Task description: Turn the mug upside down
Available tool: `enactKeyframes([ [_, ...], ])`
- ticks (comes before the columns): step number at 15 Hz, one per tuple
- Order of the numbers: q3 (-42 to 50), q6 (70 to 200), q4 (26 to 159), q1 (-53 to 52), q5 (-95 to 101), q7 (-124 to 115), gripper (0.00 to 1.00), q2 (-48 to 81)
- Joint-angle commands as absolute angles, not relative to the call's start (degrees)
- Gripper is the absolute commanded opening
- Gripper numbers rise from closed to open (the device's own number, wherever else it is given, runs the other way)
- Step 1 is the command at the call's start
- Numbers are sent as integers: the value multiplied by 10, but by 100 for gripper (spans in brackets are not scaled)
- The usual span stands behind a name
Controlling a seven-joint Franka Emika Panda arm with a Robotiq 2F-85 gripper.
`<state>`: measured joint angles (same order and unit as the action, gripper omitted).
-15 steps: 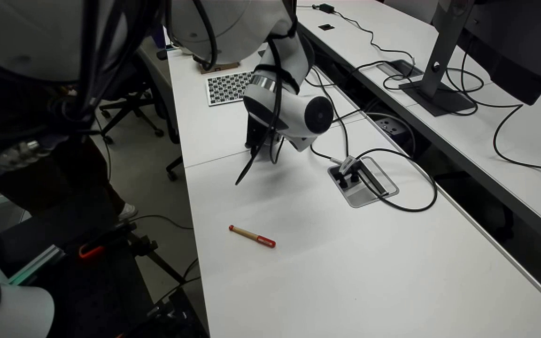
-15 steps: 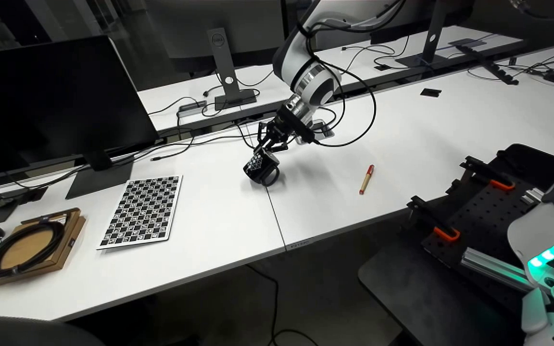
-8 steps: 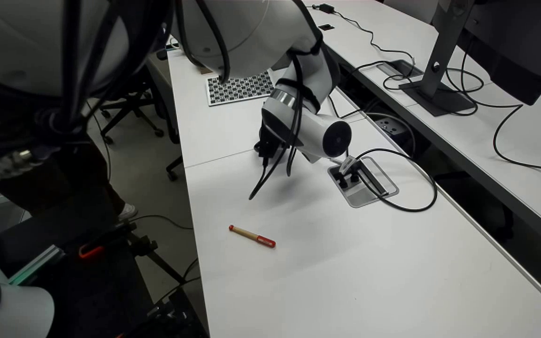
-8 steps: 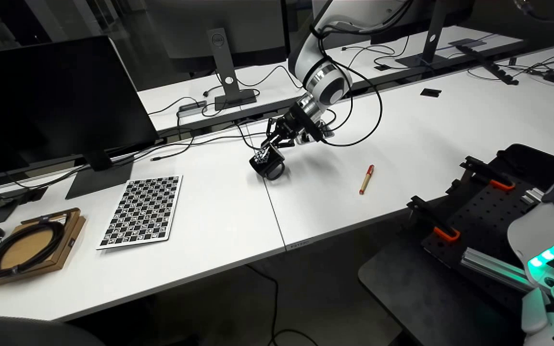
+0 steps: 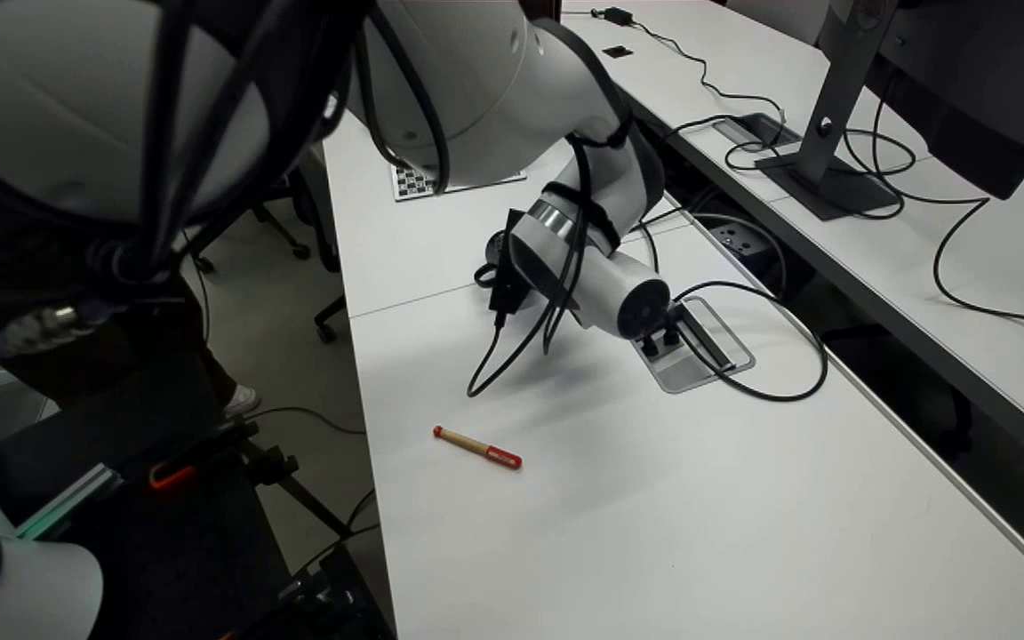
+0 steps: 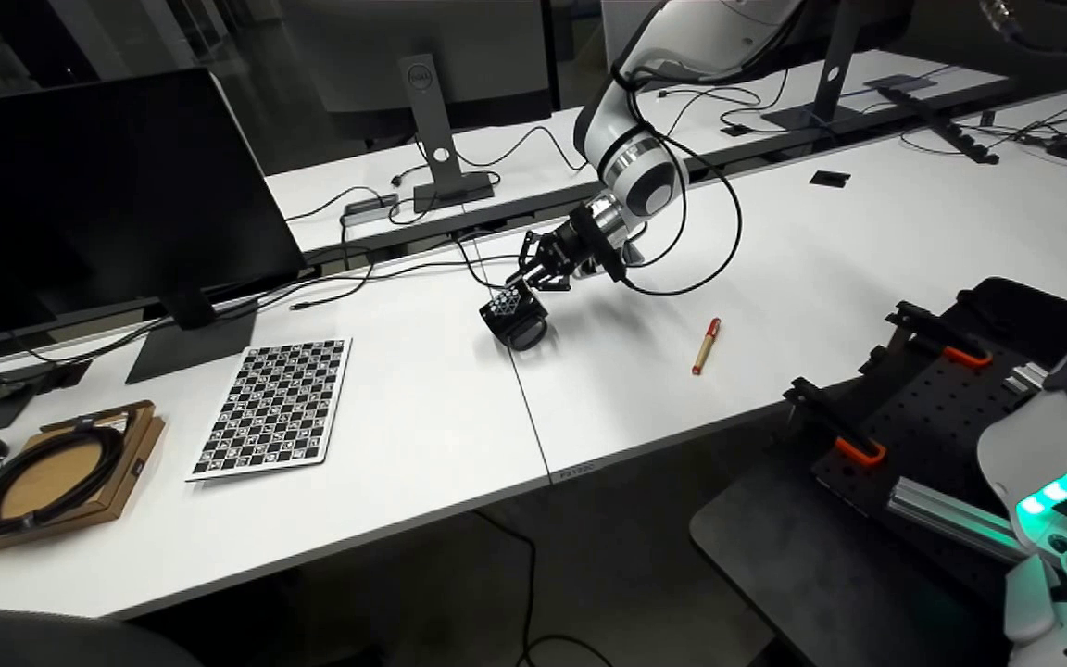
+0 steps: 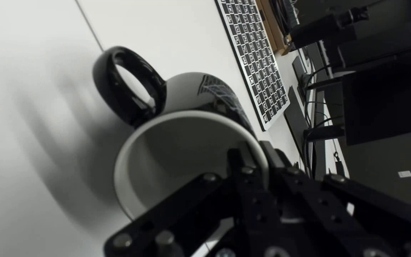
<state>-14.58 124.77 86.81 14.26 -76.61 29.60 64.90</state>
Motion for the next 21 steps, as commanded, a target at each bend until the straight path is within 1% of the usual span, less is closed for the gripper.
enactKeyframes([
  [1,-135,1181,832,145,-835,315,2,691],
  [10,-85,1109,820,124,-923,316,2,716],
  [11,-79,1106,820,120,-924,314,34,715],
  [12,-74,1103,820,118,-926,314,35,714],
  [13,-70,1100,820,116,-929,314,40,714],
  [14,-66,1098,820,113,-930,313,49,713],
  [16,-58,1095,819,108,-930,312,63,712],
  [19,-52,1091,818,104,-932,312,87,711],
  [21,-49,1091,819,103,-933,312,100,710],
])
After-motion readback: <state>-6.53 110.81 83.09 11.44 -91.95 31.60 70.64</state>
